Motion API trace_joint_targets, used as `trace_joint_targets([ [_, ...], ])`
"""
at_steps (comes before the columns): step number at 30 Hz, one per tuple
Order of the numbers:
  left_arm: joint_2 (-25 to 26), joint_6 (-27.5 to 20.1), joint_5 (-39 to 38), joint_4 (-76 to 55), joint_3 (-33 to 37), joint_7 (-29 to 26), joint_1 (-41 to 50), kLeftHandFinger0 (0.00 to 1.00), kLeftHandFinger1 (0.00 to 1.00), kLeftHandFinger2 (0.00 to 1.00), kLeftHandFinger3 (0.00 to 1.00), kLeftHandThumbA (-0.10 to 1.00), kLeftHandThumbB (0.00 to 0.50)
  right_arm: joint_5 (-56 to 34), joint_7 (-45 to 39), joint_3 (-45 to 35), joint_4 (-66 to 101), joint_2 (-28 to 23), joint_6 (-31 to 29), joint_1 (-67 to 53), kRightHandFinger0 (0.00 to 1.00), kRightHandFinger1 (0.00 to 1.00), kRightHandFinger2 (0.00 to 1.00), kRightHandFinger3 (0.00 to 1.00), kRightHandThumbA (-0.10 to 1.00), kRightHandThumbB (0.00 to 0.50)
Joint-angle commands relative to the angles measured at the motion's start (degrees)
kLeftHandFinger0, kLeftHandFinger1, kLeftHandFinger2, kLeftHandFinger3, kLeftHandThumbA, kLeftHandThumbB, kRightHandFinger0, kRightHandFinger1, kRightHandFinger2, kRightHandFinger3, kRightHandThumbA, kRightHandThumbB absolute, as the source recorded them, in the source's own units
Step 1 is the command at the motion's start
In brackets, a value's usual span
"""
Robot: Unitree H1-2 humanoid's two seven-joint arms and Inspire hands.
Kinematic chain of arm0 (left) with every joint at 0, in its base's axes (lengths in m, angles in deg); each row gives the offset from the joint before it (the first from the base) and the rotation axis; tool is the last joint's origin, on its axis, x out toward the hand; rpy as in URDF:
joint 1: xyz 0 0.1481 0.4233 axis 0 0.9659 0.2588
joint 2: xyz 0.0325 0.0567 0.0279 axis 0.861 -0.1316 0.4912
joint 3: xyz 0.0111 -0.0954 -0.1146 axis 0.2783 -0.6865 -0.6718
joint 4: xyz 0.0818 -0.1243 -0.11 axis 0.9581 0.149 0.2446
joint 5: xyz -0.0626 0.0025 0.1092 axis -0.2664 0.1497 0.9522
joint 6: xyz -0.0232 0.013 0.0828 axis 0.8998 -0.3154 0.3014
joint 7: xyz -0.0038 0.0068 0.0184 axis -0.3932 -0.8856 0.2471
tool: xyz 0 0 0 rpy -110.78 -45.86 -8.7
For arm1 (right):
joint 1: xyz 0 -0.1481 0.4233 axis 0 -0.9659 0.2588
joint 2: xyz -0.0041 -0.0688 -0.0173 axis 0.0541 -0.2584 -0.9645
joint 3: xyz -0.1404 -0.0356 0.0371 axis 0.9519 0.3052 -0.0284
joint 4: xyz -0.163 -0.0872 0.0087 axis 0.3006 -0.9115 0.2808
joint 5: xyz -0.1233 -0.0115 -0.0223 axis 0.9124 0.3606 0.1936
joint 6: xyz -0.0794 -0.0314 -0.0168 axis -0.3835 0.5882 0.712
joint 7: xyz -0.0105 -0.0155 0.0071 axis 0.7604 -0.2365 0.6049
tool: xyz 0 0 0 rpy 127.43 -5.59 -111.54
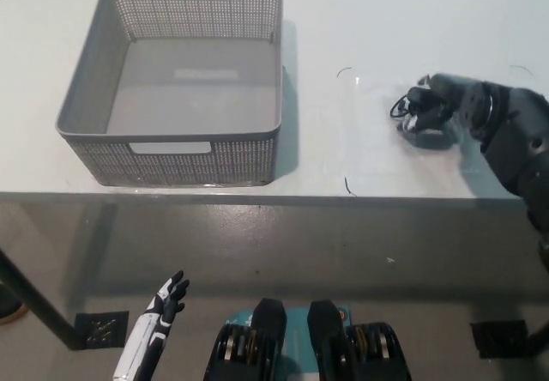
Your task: Use the right hand to pick up a webcam and put it into a container on the left side
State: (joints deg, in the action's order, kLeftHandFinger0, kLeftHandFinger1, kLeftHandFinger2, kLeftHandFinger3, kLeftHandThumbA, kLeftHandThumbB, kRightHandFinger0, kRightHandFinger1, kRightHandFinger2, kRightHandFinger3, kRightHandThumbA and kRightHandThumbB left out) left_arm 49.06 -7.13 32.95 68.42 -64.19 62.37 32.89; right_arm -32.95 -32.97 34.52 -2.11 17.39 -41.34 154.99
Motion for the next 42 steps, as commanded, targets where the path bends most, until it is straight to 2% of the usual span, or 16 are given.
trace_joint_targets([
  [1,0.73,-1.51,0.13,-1.49,-0.23,0.26,-0.61,1.00,1.00,1.00,1.00,1.00,0.135,1.44,-0.65,0.73,-0.87,0.01,-0.17,1.14,1.00,1.00,1.00,1.00,0.77,0.500],
  [10,0.91,-1.40,0.12,-1.24,-0.36,0.40,-1.39,1.00,1.00,1.00,1.00,1.00,0.127,-0.64,1.53,-2.03,-1.70,0.13,-0.73,-0.91,1.00,1.00,1.00,1.00,0.65,0.484],
  [12,0.95,-1.73,0.36,-0.89,-0.32,0.27,-1.53,1.00,1.00,1.00,1.00,1.00,0.126,-1.97,4.13,-3.78,-1.41,0.03,-2.27,-1.39,1.00,1.00,1.00,1.00,0.52,0.428],
  [13,1.01,-1.38,0.64,-1.10,-0.28,0.20,-1.48,1.00,1.00,1.00,1.00,1.00,0.132,-3.01,7.09,-5.21,-1.17,-0.03,-3.98,-1.91,0.88,0.96,1.00,1.00,0.44,0.360],
  [14,1.07,-1.13,0.79,-1.24,-0.24,0.21,-1.47,1.00,1.00,1.00,1.00,1.00,0.132,-2.83,8.79,-5.59,-1.06,-0.01,-4.69,-2.13,0.78,0.88,1.00,1.00,0.41,0.350],
  [15,1.04,-0.99,0.71,-1.25,-0.25,0.24,-1.57,1.00,1.00,1.00,1.00,1.00,0.137,-2.21,11.65,-5.83,-0.90,-0.02,-5.84,-2.47,0.60,0.67,0.74,0.80,0.25,0.284],
  [16,0.98,-1.01,0.61,-1.17,-0.28,0.22,-1.70,1.00,1.00,1.00,1.00,1.00,0.135,-1.94,14.60,-6.13,-0.76,-0.04,-7.15,-2.81,0.29,0.39,0.49,0.53,0.03,0.247],
  [17,0.99,-1.05,0.54,-1.13,-0.31,0.23,-1.81,1.00,1.00,1.00,1.00,1.00,0.136,-2.17,18.15,-6.81,-0.60,-0.06,-9.15,-3.29,0.06,0.10,0.20,0.25,-0.07,0.184],
  [18,1.12,-1.07,0.65,-1.08,-0.33,0.21,-1.98,1.00,1.00,1.00,1.00,1.00,0.136,-2.85,21.35,-7.90,-0.56,-0.03,-11.41,-3.71,0.00,0.08,0.30,0.26,-0.10,0.171],
  [19,1.24,-1.20,0.83,-0.93,-0.33,0.17,-2.13,1.00,1.00,1.00,1.00,1.00,0.136,-3.29,22.35,-8.56,-0.66,0.04,-12.27,-3.77,0.00,0.13,0.41,0.35,-0.10,0.168],
  [21,1.33,-0.81,0.44,-1.25,-0.40,0.44,-2.15,1.00,1.00,1.00,1.00,1.00,0.134,-3.78,23.60,-9.88,-0.62,0.12,-13.79,-3.77,0.00,0.28,0.69,0.62,-0.10,0.143],
  [24,1.21,-0.71,0.16,-1.39,-0.36,0.57,-2.29,1.00,1.00,1.00,1.00,1.00,0.114,-3.96,25.94,-11.15,-0.74,0.05,-14.82,-3.70,0.00,0.41,0.84,0.83,-0.10,0.156],
  [30,1.45,-0.23,0.24,-1.98,-0.25,0.75,-1.84,1.00,1.00,1.00,1.00,1.00,0.126,-3.44,29.10,-12.12,-0.50,-0.20,-16.67,-3.20,0.00,0.43,0.83,0.85,-0.10,0.140],
  [33,1.55,-0.21,0.42,-1.80,-0.39,0.65,-2.00,1.00,1.00,1.00,1.00,1.00,0.128,-4.09,30.47,-13.06,-0.12,-0.42,-16.95,-1.52,0.00,0.38,0.82,0.77,-0.10,0.147],
  [39,1.38,-0.31,0.33,-1.51,-0.53,0.58,-2.45,1.00,1.00,1.00,1.00,1.00,0.120,-4.82,32.42,-15.53,2.52,-1.72,-19.98,3.61,0.00,0.38,0.83,0.87,-0.10,0.157],
  [42,1.05,-0.92,0.50,-1.60,-0.21,0.56,-1.29,1.00,1.00,1.00,1.00,1.00,0.125,-5.21,33.90,-16.66,4.62,-2.34,-21.11,5.18,0.00,0.36,0.79,0.84,-0.10,0.150],
])
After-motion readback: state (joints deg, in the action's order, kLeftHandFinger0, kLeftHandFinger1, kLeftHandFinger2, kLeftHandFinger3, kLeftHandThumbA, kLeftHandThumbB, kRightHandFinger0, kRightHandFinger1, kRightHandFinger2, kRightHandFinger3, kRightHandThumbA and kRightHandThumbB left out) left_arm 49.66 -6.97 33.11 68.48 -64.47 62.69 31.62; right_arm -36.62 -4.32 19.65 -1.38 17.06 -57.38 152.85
